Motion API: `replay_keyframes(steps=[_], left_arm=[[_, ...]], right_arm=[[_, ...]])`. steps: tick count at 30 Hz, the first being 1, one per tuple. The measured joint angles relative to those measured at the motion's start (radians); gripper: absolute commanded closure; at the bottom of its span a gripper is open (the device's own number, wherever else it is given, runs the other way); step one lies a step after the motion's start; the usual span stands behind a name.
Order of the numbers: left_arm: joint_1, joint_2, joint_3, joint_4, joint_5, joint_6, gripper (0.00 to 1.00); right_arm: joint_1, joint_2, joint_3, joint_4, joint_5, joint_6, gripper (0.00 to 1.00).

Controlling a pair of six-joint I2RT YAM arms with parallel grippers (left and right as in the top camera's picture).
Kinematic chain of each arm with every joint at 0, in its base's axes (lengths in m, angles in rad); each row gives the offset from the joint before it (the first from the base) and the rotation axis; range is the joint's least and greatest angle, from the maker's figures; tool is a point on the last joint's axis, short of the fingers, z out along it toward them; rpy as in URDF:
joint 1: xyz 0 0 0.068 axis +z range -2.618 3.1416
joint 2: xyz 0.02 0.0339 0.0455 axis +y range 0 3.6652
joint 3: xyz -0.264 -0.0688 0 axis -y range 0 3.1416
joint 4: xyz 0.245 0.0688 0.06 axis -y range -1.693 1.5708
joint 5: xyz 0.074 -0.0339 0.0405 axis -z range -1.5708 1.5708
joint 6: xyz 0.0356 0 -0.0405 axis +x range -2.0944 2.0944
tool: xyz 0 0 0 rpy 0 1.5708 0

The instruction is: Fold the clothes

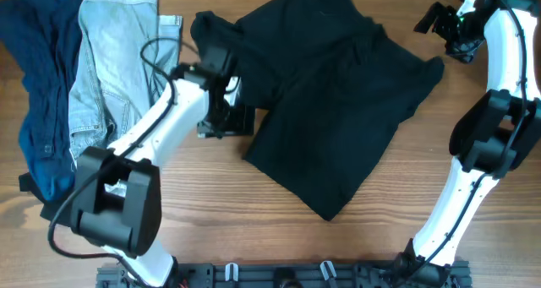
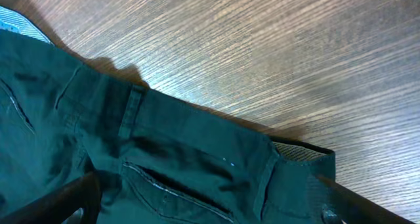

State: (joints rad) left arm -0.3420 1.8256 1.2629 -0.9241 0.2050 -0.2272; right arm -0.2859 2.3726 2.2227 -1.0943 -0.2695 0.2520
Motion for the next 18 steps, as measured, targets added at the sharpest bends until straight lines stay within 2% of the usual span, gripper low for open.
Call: replay_keyframes(steps=[4, 11, 14, 17, 18], left_arm=[[-0.003, 0.004, -0.138, 0.157, 0.057, -0.007, 0.32], [-0.042, 0.004, -0.189, 0.230, 0.127, 0.114, 0.28], [-0.035, 0.004, -0.190, 0.234, 0.223, 0.208, 0.46], [-0.036, 0.004, -0.191, 0.233, 0.298, 0.262, 0.80], [-0.038, 0.004, -0.191, 0.232, 0.307, 0.272, 0.95]], right_arm=[[0.000, 0.000, 0.000, 0.000, 0.000, -0.005, 0.00], [0.000, 0.000, 0.000, 0.000, 0.000, -0.013, 0.00], [0.000, 0.000, 0.000, 0.000, 0.000, -0.016, 0.00], [0.000, 0.000, 0.000, 0.000, 0.000, -0.019, 0.00], [0.000, 0.000, 0.000, 0.000, 0.000, -0.019, 0.00]])
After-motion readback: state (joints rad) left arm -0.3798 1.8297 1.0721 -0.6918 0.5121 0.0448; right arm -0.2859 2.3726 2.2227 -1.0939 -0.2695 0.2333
